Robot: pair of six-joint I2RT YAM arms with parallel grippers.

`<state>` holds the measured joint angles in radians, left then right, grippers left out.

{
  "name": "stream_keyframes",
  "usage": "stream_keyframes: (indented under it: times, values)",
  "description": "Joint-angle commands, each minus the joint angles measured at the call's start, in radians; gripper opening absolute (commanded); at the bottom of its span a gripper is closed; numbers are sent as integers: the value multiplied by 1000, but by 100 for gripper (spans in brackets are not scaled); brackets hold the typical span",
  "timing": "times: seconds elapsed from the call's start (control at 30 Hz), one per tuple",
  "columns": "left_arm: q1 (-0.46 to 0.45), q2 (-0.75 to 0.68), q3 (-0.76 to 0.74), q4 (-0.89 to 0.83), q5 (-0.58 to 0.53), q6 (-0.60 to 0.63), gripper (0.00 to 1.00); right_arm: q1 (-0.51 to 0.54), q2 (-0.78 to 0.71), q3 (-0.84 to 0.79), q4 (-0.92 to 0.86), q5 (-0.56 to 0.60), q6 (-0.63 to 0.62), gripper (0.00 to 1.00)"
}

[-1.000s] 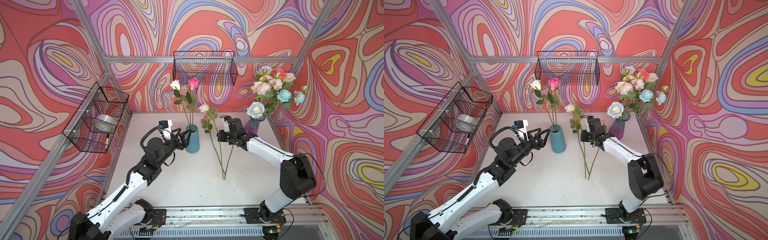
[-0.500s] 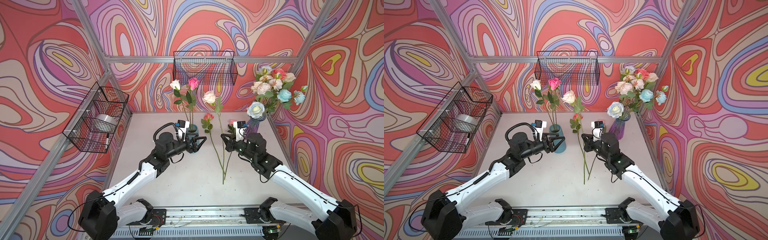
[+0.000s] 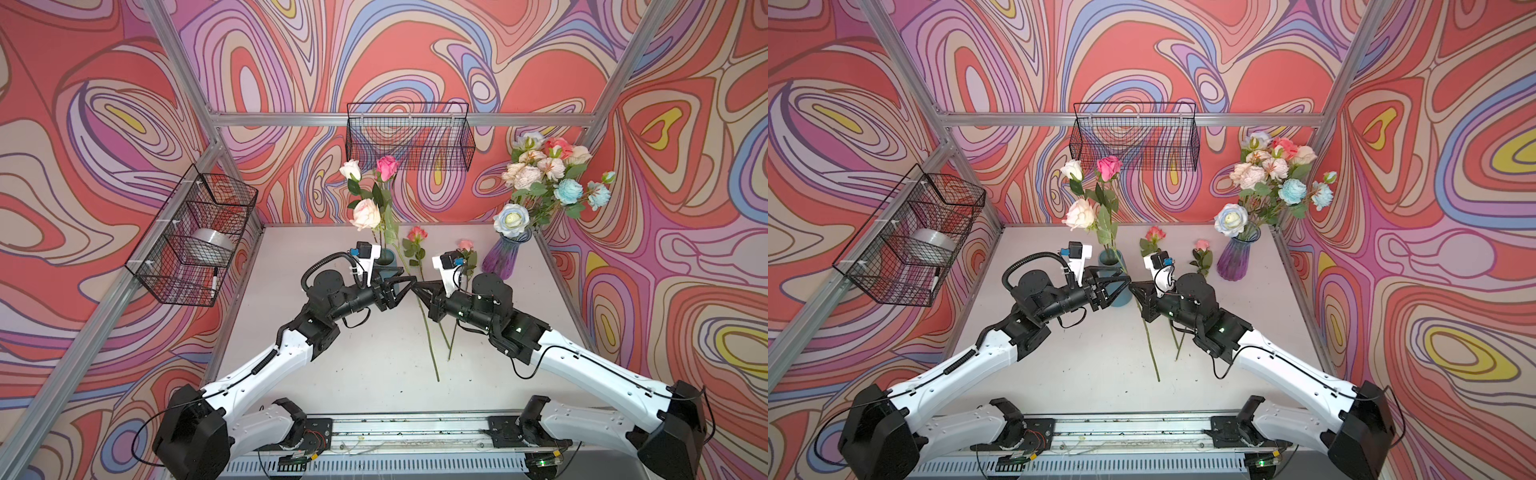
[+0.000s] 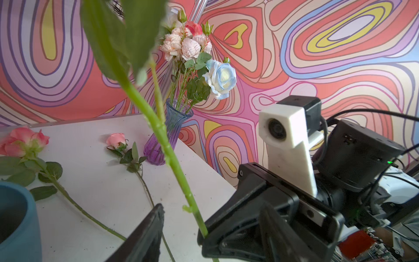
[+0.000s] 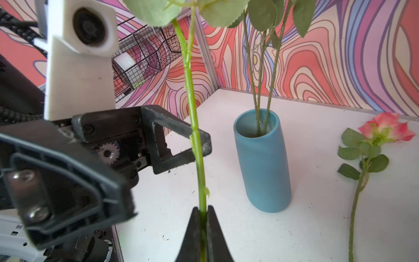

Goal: Arrange the flowers into the vase
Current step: 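Lift the white rose to the left gripper and close the left gripper on it, then raise the white rose with the left gripper while the right gripper opens and withdraws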

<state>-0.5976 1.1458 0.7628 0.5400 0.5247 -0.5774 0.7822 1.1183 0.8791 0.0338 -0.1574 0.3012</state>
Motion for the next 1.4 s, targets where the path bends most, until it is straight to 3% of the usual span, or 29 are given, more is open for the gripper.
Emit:
stream_keyframes:
  times: [0.0,0.07,0.17,0.23,0.63,0.73,0.83,1.0,1.27,1.37]
  values:
    - [-2,-30,-11,13,-56,2,55,18,13,30,27,-4,-10,0]
    - [-3,-29,-21,38,-59,-8,46,26,26,40,21,-18,-11,0]
    - [-3,-23,-13,34,-40,-10,14,40,28,40,25,-13,-14,0]
    - [-2,-23,-2,9,-38,-7,1,45,26,39,33,-13,-11,0]
    - [-2,-57,-13,6,-61,3,0,50,31,51,29,-9,-16,0]
    - [0,-71,-19,13,-84,6,0,51,29,52,14,4,-19,27]
    - [9,-89,-26,32,-127,19,0,51,16,41,-10,68,-29,39]
    - [36,-116,58,-7,-183,69,0,51,-36,21,-78,258,-53,44]
    - [45,-125,314,-136,-282,253,0,51,-164,-73,-120,806,27,46]
    - [45,-106,395,-117,-318,305,0,48,-178,-97,-126,921,51,48]
